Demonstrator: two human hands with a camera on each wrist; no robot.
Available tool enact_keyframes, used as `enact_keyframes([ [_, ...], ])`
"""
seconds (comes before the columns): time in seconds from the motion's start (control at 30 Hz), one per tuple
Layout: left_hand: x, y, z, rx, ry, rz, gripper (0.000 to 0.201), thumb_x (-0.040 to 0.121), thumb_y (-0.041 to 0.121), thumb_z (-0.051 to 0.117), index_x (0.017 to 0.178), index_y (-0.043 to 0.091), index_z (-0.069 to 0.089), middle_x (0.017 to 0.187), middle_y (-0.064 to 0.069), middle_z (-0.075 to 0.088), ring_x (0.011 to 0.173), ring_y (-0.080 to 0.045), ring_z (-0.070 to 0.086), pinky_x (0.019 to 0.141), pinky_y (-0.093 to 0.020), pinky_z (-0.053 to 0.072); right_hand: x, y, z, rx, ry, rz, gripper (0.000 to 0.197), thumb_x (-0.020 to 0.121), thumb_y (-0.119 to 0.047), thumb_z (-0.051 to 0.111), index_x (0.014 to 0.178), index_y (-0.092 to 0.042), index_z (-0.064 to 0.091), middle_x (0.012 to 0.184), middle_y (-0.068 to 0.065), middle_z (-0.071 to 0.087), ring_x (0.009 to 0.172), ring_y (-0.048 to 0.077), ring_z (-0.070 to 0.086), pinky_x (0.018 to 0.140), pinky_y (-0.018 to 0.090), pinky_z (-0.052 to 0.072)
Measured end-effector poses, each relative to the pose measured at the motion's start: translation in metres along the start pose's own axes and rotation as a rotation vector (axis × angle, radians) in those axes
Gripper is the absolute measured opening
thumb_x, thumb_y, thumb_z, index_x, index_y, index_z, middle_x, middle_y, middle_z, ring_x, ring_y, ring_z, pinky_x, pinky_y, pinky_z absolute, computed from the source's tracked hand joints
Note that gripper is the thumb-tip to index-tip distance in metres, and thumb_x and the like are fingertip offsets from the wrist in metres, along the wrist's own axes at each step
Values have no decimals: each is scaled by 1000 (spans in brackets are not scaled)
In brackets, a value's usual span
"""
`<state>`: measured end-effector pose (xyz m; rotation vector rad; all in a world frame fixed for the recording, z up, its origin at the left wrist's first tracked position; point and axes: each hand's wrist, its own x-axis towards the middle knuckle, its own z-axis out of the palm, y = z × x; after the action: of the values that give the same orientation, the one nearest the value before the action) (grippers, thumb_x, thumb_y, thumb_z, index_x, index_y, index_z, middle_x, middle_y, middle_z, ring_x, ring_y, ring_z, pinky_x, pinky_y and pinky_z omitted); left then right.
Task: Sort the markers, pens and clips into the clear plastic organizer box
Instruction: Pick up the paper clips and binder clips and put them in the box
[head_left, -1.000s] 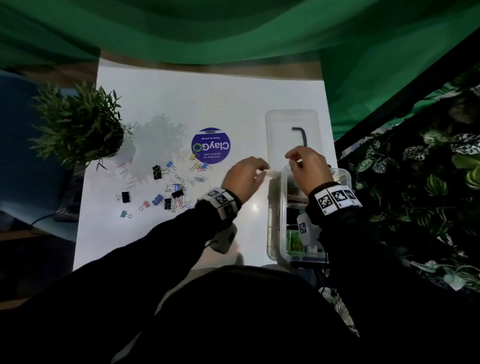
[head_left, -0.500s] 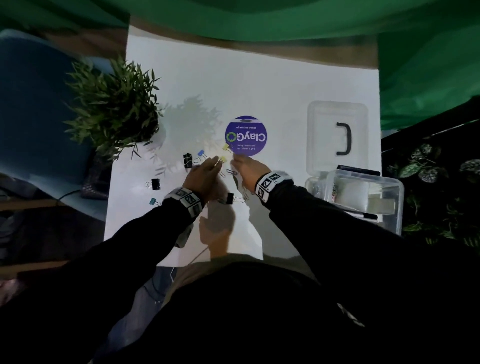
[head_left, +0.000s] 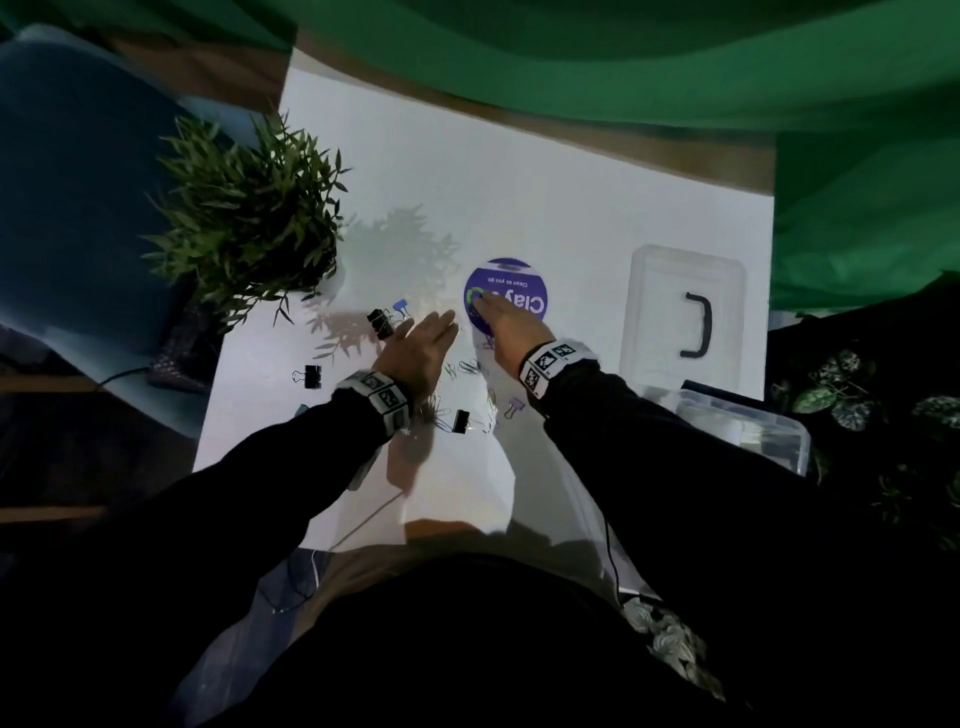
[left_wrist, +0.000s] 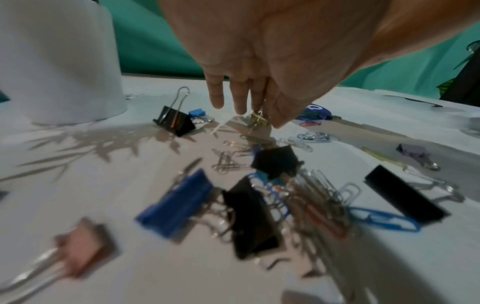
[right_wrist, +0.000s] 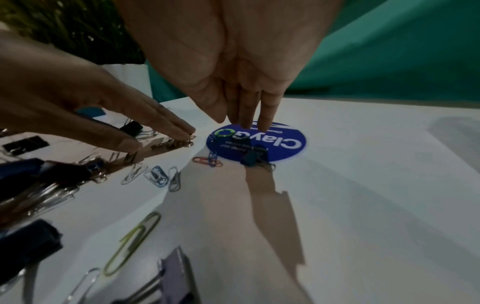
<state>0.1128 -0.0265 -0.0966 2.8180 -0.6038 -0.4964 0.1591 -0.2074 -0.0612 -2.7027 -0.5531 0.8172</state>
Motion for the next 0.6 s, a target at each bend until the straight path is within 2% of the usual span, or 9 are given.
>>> enact_keyframes([
  [0.1,-11,-6,1,18,12,-31,55,87,-3,41,141,8,40,154,-8,31,142,-25,29,114,-46,24,10,-8,3,-216,-146,-138,73,88,0,53,151,-6,16,161,10,8,149,26,9,117,41,25],
  [0.23,-17,-14,-1,28,73,-22,51,80,-4,49,131,4,53,145,-16,44,133,-34,43,107,-50,34,3,-1,9,-401,-194,-164,78,88,-9,57,151,-5,11,161,10,5,148,27,10,117,41,22],
  [0.33,-21,-15,-10,-16,202,-18,38,73,-2,63,110,5,64,118,-21,61,103,-39,60,86,-45,51,-16,4,17,-387,-150,-234,74,81,-3,60,146,-5,26,157,10,18,143,28,21,113,40,25],
  [0.4,-26,-14,-17,-102,217,-95,25,74,5,70,97,4,62,100,-20,60,87,-39,60,74,-44,52,-28,5,28,-244,-72,-261,65,77,7,57,139,-5,40,150,12,33,136,30,33,110,41,30],
  [0.5,-41,-11,-15,-74,47,-252,30,80,33,70,94,11,55,95,-14,59,87,-35,58,78,-43,44,-34,-2,46,36,123,-157,54,78,12,55,131,0,52,128,21,52,117,37,49,96,46,44],
  [0.53,-47,-10,-9,-41,2,-252,31,82,38,67,95,12,55,95,-13,59,88,-34,58,78,-42,42,-34,-5,49,71,143,-103,50,80,7,56,129,0,52,123,21,52,114,37,49,94,44,45],
  [0.6,-59,-8,-1,-14,-39,-223,30,83,37,66,97,11,57,95,-13,60,90,-34,58,76,-41,40,-31,-13,52,60,125,-25,44,82,-3,60,125,-2,51,120,18,49,112,33,46,92,41,45],
])
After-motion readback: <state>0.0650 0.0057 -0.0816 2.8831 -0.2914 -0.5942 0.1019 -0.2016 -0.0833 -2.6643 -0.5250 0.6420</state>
